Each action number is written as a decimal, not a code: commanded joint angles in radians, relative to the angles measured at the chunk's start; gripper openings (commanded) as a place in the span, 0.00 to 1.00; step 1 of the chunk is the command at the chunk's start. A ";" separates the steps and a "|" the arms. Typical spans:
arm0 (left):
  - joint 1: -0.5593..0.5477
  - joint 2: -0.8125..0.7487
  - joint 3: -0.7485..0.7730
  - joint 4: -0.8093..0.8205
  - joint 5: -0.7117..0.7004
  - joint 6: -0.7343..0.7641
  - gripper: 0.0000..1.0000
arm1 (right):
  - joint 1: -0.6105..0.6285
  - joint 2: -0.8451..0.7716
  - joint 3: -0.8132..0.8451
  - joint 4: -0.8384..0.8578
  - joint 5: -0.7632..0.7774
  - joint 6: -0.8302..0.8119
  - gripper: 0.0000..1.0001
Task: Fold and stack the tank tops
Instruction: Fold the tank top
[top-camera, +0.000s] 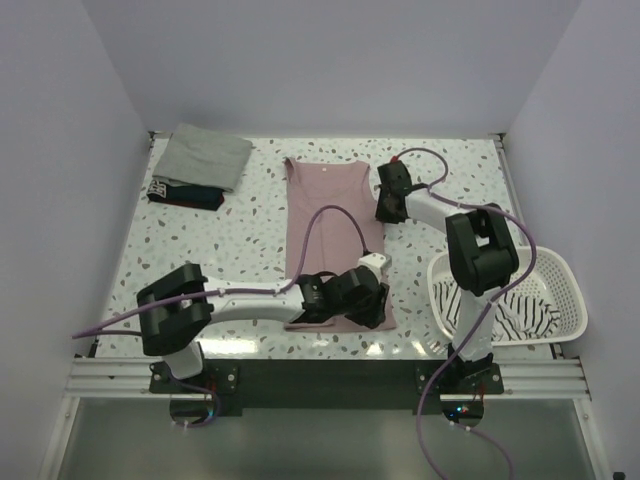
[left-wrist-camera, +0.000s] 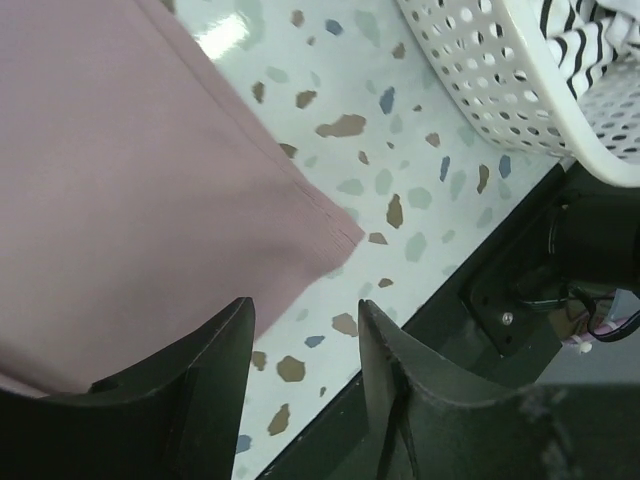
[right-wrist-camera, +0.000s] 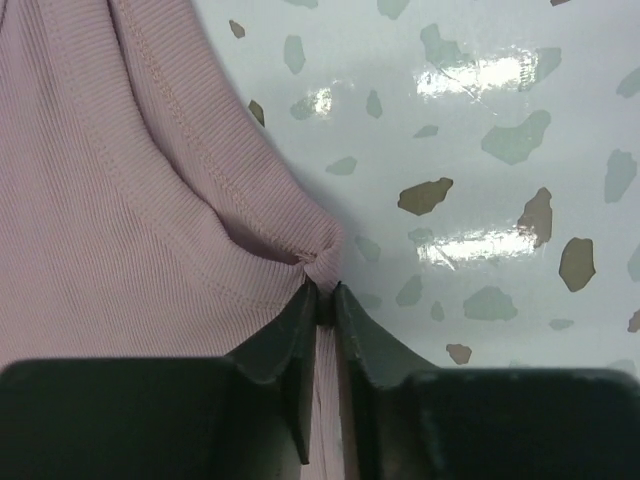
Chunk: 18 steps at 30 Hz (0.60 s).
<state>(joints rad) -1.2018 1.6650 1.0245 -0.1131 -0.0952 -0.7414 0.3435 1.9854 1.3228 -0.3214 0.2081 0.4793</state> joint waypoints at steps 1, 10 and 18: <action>-0.071 0.083 0.072 0.073 -0.066 -0.021 0.52 | -0.018 0.015 0.013 0.050 -0.038 0.012 0.12; -0.156 0.242 0.223 -0.033 -0.256 -0.078 0.54 | -0.021 0.012 -0.020 0.077 -0.090 0.033 0.00; -0.188 0.288 0.287 -0.108 -0.429 -0.092 0.53 | -0.021 0.000 -0.030 0.082 -0.101 0.042 0.00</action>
<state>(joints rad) -1.3689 1.9278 1.2480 -0.1864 -0.4038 -0.8124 0.3252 1.9903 1.3075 -0.2527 0.1333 0.5076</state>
